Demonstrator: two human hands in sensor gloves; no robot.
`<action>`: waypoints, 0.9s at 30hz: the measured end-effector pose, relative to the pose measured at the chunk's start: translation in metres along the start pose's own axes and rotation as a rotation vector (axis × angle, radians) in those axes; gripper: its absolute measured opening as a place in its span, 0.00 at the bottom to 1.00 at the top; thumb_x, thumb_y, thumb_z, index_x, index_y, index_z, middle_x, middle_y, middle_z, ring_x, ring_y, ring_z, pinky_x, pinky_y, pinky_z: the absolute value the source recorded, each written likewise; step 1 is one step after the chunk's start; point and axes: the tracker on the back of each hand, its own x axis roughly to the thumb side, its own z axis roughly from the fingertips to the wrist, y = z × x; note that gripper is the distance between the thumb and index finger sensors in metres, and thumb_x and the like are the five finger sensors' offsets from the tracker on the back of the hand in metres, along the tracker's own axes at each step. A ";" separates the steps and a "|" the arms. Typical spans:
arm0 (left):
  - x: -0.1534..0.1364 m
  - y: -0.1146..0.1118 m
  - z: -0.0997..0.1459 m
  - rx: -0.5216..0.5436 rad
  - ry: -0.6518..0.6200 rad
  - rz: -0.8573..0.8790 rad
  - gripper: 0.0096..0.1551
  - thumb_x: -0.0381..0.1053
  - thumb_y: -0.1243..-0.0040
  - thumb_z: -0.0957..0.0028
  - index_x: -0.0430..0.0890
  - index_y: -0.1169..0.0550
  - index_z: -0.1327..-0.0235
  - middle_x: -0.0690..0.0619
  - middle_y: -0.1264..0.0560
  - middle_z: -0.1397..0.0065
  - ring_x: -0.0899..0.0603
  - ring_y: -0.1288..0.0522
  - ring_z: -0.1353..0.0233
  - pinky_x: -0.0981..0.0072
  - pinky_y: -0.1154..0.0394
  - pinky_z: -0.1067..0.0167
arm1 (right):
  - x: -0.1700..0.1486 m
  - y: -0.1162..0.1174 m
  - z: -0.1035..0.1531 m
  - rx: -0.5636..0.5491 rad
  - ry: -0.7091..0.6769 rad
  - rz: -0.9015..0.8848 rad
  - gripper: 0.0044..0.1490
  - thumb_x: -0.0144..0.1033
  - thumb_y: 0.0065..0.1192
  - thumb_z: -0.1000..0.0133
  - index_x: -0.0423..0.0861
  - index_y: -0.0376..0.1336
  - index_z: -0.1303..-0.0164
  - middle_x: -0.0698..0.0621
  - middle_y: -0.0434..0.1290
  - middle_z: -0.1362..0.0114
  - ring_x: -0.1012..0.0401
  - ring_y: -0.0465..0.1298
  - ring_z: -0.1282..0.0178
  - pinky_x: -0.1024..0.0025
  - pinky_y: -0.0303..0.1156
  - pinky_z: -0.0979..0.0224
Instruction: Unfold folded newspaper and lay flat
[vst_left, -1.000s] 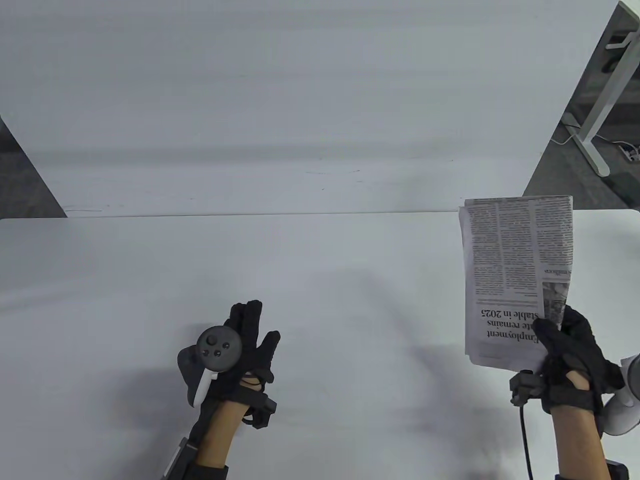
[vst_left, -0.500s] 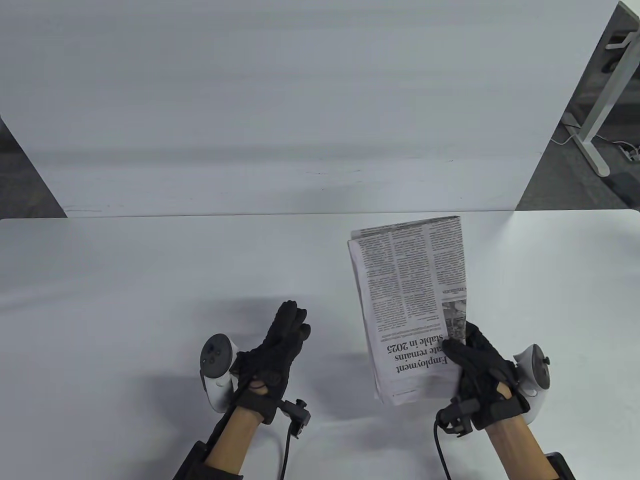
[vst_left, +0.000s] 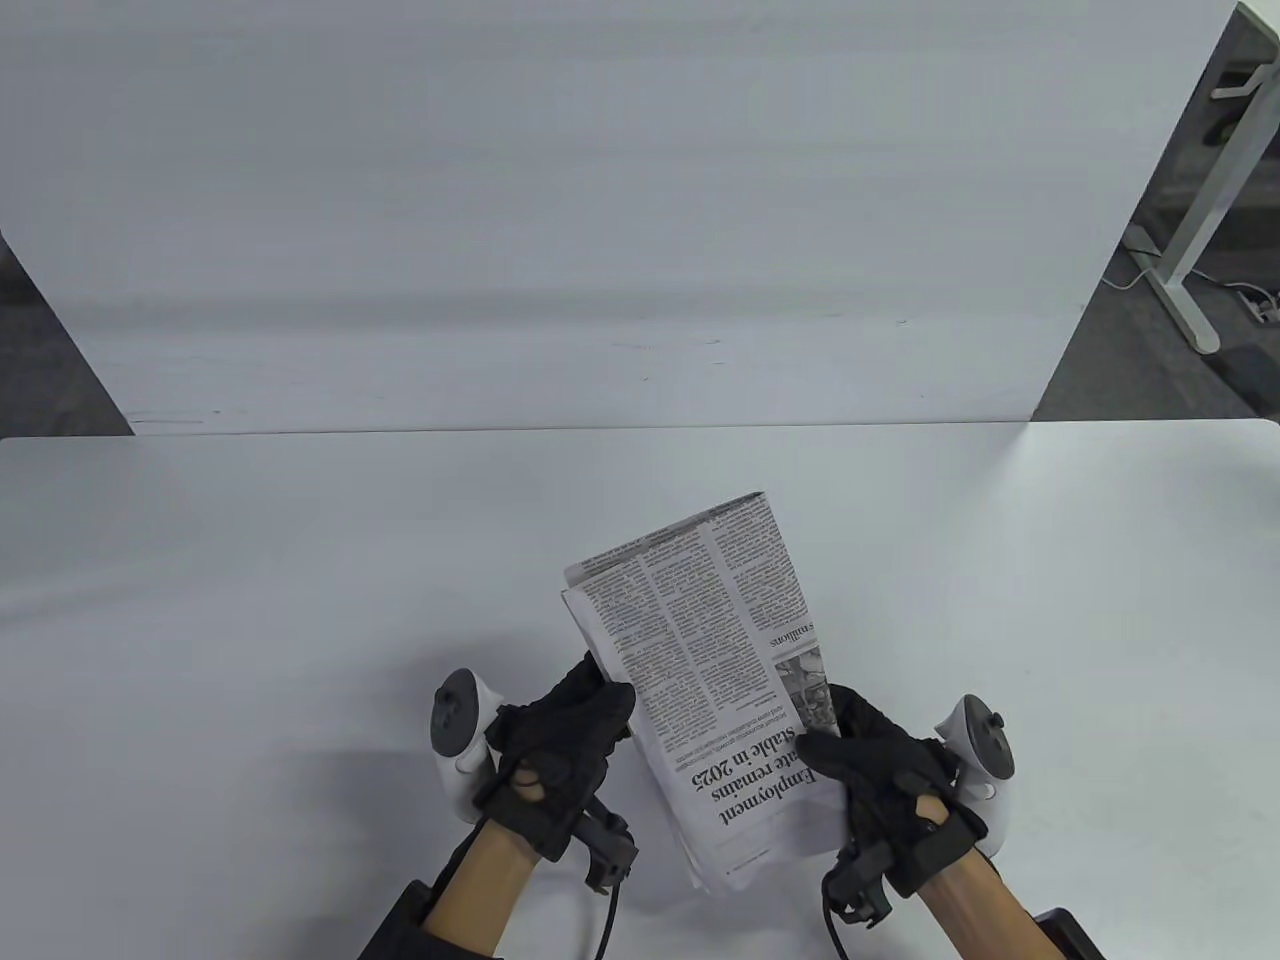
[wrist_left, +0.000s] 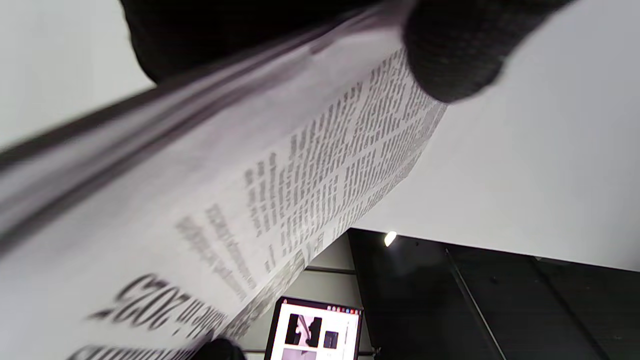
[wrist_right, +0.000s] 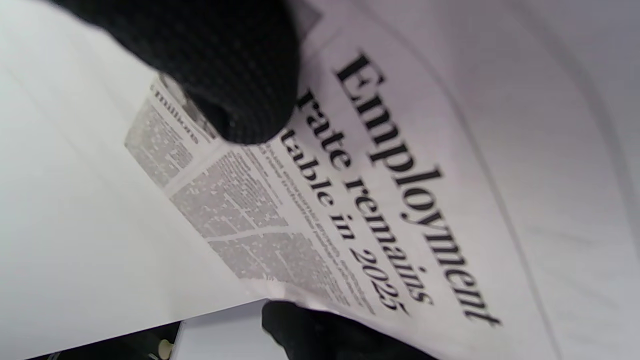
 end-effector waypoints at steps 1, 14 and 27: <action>0.001 0.001 0.000 0.020 -0.005 0.007 0.28 0.49 0.37 0.48 0.47 0.25 0.33 0.45 0.17 0.36 0.38 0.12 0.39 0.47 0.21 0.39 | 0.002 0.000 0.001 -0.003 -0.002 0.017 0.39 0.32 0.76 0.53 0.41 0.59 0.34 0.38 0.69 0.29 0.43 0.82 0.45 0.53 0.76 0.43; 0.005 -0.020 0.010 0.139 -0.053 -0.149 0.26 0.49 0.38 0.48 0.51 0.23 0.34 0.45 0.18 0.34 0.37 0.14 0.37 0.47 0.22 0.39 | 0.062 0.060 0.047 -0.356 -0.505 1.021 0.50 0.46 0.70 0.51 0.40 0.52 0.23 0.33 0.55 0.17 0.31 0.55 0.19 0.27 0.55 0.28; -0.005 -0.060 0.011 -0.133 -0.053 -0.160 0.37 0.65 0.35 0.51 0.53 0.28 0.28 0.43 0.30 0.24 0.30 0.26 0.27 0.41 0.28 0.34 | 0.020 0.075 0.024 0.056 -0.294 0.801 0.69 0.56 0.74 0.55 0.44 0.34 0.22 0.32 0.37 0.15 0.26 0.45 0.19 0.22 0.50 0.29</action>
